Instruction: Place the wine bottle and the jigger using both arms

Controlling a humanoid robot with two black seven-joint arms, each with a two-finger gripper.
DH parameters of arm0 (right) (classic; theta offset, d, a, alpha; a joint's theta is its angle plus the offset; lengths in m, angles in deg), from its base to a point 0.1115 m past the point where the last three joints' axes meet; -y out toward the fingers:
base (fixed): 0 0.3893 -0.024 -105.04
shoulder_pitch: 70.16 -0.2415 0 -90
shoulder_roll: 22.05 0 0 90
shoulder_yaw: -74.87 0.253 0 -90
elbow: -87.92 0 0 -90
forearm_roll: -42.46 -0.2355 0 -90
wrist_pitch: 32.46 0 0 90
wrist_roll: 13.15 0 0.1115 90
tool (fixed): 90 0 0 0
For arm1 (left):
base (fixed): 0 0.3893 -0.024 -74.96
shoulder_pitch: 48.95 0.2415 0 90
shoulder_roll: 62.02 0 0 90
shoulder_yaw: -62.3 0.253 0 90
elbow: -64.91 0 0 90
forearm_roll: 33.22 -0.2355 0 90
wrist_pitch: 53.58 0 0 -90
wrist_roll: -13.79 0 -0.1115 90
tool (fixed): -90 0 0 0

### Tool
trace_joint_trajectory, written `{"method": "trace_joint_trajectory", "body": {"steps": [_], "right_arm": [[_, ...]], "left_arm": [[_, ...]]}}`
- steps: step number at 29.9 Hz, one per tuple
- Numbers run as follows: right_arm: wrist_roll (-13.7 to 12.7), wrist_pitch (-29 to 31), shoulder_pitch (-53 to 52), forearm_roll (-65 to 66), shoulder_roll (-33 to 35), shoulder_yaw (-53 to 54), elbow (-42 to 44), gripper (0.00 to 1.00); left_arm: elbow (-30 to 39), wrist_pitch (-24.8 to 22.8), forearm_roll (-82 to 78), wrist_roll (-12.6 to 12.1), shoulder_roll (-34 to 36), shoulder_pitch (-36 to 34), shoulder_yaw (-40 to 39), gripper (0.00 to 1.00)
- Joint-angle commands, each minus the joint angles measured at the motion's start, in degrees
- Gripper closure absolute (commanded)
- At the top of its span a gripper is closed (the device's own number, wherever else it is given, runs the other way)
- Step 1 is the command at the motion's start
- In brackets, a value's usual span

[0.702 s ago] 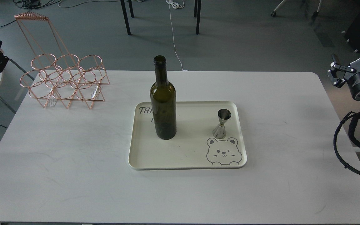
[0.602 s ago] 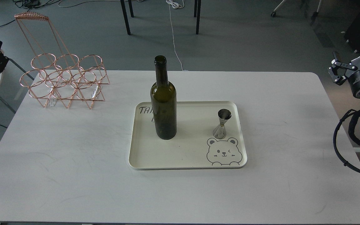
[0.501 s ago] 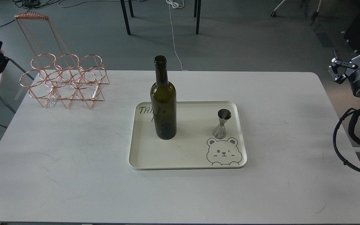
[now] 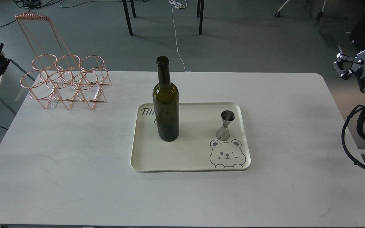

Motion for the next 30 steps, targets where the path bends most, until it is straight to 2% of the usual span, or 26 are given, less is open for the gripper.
{"method": "trace_joint_trajectory", "body": {"steps": [1, 5, 12, 18, 26, 30], "right_arm": [[0.0, -4.4, -1.5, 12.2, 2.7, 0.0, -6.6, 0.01], [0.0, -9.7, -1.6, 19.8, 6.4, -0.5, -14.6, 0.01], [0.0, -12.5, -1.7, 30.7, 12.2, -5.6, -23.3, 0.01], [0.0, -17.8, -1.6, 50.8, 15.6, -7.8, -31.7, 0.01], [0.0, -20.6, -3.8, 66.7, 16.6, -14.9, -35.6, 0.01], [0.0, -25.3, -3.5, 77.9, 16.1, -21.1, -35.3, 0.01]], "left_arm": [[0.1, 0.0, -0.1, 0.1, -0.1, 0.1, 0.1, 0.01], [0.3, 0.0, 0.1, 0.2, -0.5, 0.0, 0.0, 0.01], [0.6, 0.0, 0.2, 0.5, -0.8, 1.2, -0.2, 0.01], [0.6, 0.0, 0.3, 0.5, -0.7, 1.4, -0.3, 0.01], [0.6, 0.0, 0.4, 0.6, -0.2, 1.7, -0.4, 0.01], [0.5, 0.0, 0.4, 0.6, -0.2, 1.7, -0.4, 0.01]]}}
